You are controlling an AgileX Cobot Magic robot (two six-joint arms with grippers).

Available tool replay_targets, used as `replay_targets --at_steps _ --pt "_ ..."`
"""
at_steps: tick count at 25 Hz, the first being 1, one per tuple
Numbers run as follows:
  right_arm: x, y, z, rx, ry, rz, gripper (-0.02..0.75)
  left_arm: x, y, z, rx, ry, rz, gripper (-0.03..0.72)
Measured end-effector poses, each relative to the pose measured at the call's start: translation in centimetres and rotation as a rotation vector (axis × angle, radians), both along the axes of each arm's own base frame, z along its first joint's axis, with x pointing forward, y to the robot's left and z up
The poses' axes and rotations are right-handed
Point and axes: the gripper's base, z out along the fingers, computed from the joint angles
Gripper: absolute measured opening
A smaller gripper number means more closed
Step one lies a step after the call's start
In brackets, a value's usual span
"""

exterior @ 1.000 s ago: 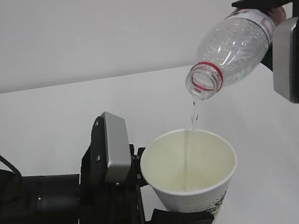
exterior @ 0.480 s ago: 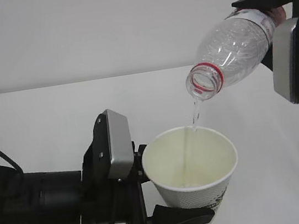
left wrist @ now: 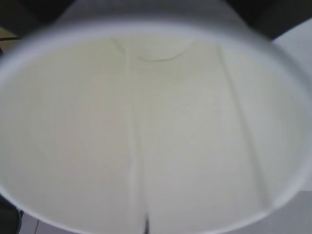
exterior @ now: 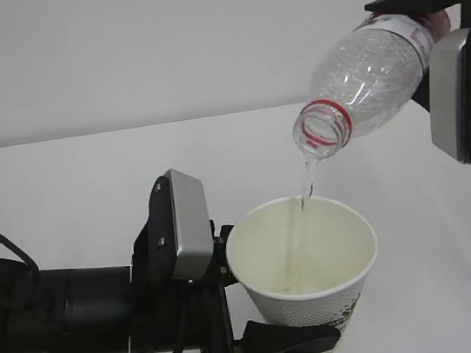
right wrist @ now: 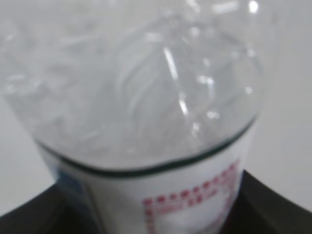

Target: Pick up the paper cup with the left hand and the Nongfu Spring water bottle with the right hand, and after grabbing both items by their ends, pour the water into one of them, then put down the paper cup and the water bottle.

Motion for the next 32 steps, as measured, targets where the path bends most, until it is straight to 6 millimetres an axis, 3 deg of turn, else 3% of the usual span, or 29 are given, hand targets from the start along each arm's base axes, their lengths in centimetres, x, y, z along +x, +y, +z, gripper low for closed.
replay_targets --at_steps 32 --pt "0.00 0.01 0.01 -0.014 -0.010 0.006 0.485 -0.07 -0.02 -0.03 0.004 -0.002 -0.006 0.544"
